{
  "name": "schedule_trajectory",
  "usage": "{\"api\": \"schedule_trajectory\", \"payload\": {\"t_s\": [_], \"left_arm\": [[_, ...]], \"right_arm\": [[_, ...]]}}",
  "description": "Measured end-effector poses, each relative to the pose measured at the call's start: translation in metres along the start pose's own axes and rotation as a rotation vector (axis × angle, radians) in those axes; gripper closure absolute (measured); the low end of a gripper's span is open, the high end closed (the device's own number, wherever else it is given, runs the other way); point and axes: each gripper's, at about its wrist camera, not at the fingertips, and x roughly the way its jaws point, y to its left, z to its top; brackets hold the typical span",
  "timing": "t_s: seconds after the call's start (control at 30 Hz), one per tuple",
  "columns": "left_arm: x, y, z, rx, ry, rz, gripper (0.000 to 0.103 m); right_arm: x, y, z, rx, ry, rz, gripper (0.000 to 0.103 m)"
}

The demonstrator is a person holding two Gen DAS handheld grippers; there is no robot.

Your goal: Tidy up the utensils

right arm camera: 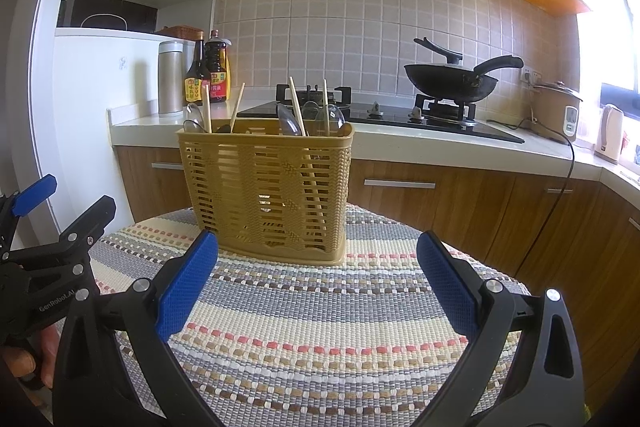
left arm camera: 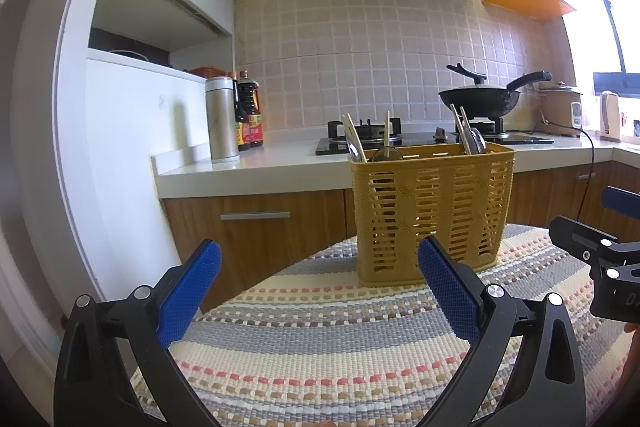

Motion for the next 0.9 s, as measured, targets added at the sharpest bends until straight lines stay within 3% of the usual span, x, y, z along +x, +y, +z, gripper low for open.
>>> {"api": "schedule_trajectory", "payload": {"t_s": [0.9], "left_arm": [[0.0014, 0.0034, -0.0004, -0.01, -0.004, 0.022, 0.007]], "right_arm": [[0.0019, 0.0018, -0.0011, -0.004, 0.009, 0.005, 0.008]]}}
